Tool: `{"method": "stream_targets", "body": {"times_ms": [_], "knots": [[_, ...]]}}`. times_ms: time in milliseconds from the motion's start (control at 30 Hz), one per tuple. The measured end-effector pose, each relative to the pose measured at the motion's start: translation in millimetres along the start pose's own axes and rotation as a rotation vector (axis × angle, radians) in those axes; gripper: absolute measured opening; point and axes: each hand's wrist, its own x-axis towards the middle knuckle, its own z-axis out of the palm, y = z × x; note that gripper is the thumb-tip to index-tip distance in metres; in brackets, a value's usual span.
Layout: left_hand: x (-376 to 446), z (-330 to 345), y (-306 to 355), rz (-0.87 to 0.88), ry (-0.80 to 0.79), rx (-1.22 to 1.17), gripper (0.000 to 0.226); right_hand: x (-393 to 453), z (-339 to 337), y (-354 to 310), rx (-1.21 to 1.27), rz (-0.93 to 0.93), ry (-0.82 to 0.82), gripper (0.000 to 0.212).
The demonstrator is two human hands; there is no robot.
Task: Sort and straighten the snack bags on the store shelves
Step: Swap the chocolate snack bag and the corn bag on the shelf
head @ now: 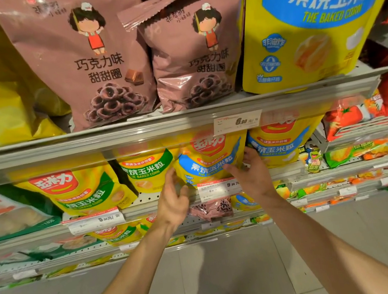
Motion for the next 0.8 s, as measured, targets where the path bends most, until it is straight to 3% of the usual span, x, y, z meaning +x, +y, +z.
{"method": "stream_targets", "body": {"times_ms": [267, 500, 700, 800], "knots": [[-7, 1, 3, 0.008, -0.02, -0.031, 0.062, -11, -7, 1, -0.035, -0.057, -0.061, 0.053], [-28, -14, 13, 0.078, 0.063, 0.133, 0.063, -30, -23, -14, -0.125, -0.129, -0.105, 0.059], [-75, -22, 16, 0.106, 0.061, 0.251, 0.073, -78, -50, -22, -0.258, -0.201, -0.107, 0.065], [-116, -15, 30, 0.134, 0.102, 0.258, 0.064, -112, -72, -22, -0.278, -0.19, -0.133, 0.065]]}}
